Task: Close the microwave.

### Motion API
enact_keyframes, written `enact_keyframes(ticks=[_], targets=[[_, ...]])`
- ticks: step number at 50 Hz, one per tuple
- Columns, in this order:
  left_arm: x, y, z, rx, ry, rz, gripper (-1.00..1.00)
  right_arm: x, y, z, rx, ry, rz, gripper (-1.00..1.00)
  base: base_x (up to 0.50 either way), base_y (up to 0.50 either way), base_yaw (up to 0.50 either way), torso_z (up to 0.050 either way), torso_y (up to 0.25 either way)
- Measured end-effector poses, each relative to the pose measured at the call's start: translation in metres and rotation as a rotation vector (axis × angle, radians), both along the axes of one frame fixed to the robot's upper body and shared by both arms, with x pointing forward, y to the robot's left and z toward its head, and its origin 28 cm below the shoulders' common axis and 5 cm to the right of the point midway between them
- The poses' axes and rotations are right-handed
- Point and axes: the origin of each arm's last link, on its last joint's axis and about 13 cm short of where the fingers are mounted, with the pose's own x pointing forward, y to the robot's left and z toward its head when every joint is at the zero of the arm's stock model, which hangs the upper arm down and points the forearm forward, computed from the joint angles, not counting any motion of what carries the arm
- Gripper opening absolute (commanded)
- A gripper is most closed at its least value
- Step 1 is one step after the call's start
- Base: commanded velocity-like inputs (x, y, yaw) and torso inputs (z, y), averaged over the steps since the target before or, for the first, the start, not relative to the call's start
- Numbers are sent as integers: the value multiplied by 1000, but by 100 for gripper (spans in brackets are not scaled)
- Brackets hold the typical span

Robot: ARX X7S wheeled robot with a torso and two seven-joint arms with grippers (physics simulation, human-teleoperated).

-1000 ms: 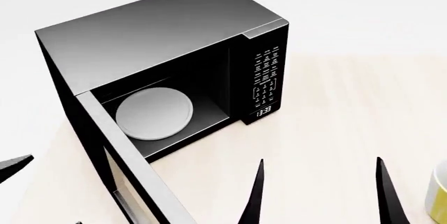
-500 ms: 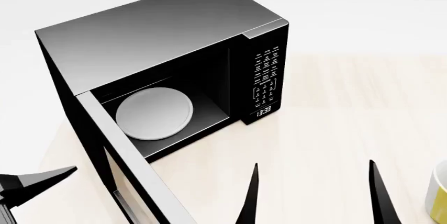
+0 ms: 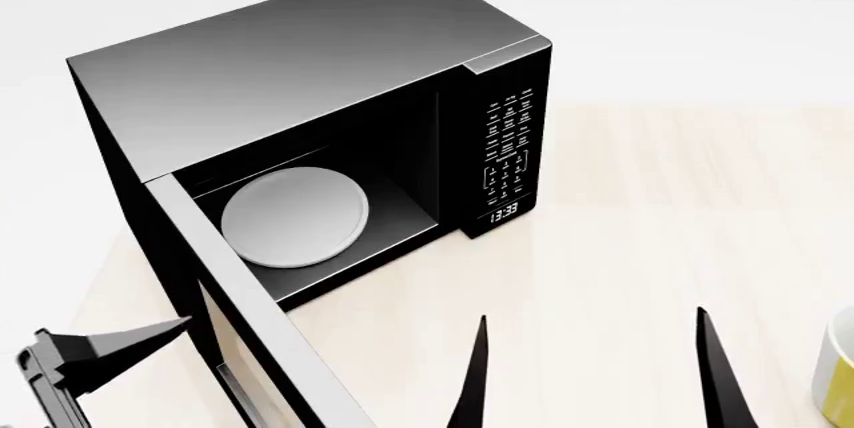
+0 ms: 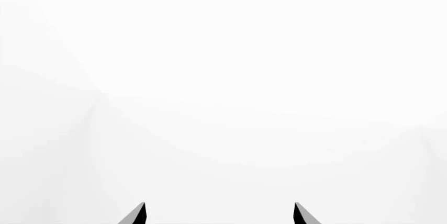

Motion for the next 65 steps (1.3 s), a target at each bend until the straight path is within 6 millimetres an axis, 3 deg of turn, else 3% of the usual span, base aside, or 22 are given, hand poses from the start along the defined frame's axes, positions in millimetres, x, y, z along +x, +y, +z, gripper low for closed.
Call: enact_keyframes(ticks=[28,65], targets=[[14,-16,-18,-78,-1,84,100,0,0,-2,-1,16,6,100,0,0,0,0,0],[28,-35,-25,-111,-3,105,100,1,-1,-3,2,25,0,100,0,0,0,0,0]])
